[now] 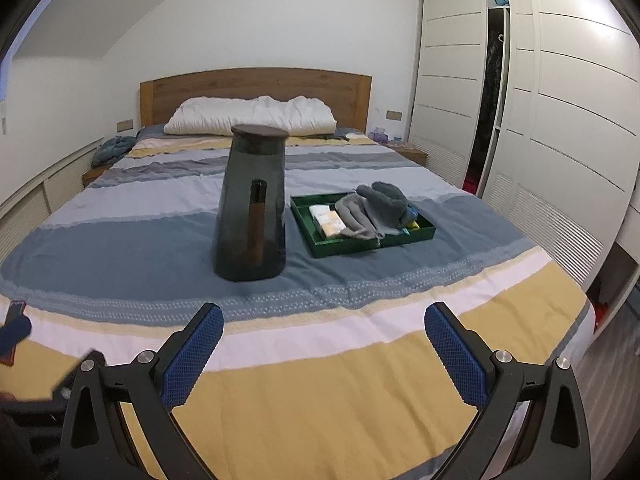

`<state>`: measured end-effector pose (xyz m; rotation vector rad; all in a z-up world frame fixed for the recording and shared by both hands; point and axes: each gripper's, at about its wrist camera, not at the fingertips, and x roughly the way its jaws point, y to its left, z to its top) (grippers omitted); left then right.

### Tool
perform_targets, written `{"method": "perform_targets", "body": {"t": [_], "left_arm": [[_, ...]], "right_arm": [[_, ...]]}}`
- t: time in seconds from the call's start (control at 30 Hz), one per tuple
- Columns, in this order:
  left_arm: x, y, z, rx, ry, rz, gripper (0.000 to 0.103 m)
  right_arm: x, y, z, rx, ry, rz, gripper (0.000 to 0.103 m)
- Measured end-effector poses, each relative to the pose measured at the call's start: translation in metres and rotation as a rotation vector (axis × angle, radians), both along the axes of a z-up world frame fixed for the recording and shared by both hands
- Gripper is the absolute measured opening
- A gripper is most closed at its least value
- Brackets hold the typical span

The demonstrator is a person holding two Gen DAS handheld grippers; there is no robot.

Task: Organize soft objects

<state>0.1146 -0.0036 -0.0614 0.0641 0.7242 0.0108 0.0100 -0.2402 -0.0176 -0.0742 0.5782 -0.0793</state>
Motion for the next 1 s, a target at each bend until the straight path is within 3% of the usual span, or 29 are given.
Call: {"method": "perform_targets", "body": {"t": [0.53, 1.0], "left_arm": [[-0.035, 0.005, -0.021, -0.014, 0.036, -0.010, 0.095], [-0.056, 0.015, -0.008, -0.027, 0.002, 0.003, 0.095]], "right_arm": [[-0.031, -0.032, -0.010, 0.021, 0.056, -0.035, 0.103], [-0.070, -0.036, 0.002, 0.017, 0.028, -0.031, 0.103]]}}
